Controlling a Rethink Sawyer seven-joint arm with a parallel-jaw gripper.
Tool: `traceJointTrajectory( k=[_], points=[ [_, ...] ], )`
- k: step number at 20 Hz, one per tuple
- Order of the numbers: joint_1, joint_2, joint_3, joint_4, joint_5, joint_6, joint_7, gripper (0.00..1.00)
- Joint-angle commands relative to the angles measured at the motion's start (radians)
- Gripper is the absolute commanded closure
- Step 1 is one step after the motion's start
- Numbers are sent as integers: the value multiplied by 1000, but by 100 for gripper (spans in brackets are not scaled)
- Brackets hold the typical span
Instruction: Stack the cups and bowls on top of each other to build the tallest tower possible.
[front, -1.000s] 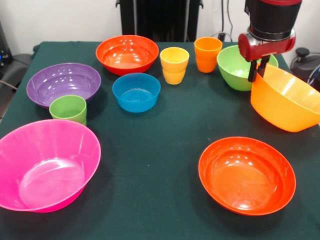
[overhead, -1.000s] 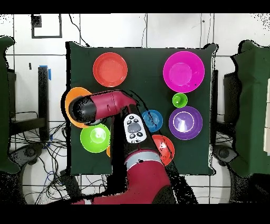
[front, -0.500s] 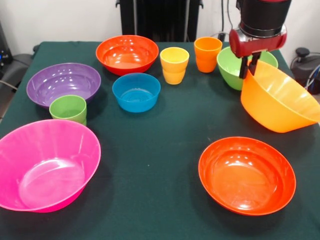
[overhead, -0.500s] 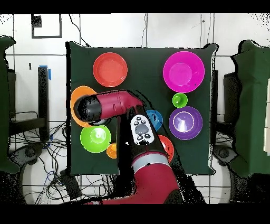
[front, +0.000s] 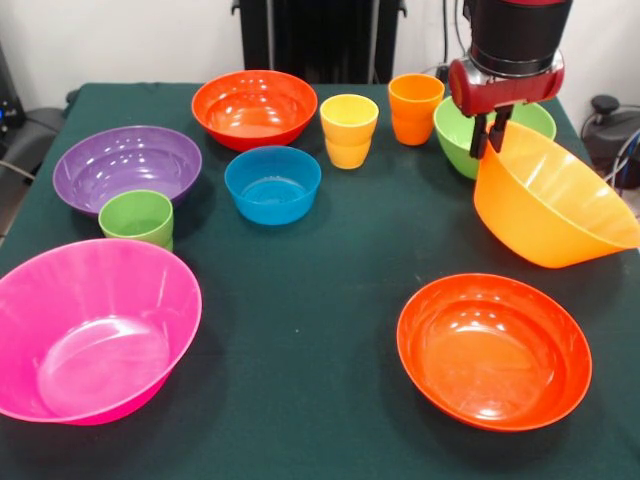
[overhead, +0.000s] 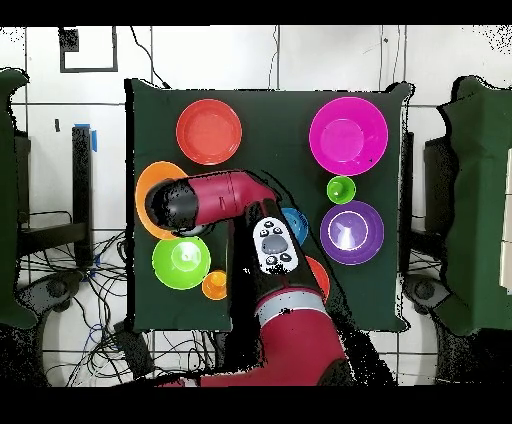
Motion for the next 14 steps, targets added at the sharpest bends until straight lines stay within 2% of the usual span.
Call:
traceJointTrajectory(
  k=[1,14],
  points=[
    [-11,36,72,-53,-51,120,-102,100],
    [-38,55,80,-87,-69,149,-143,100]
  ],
)
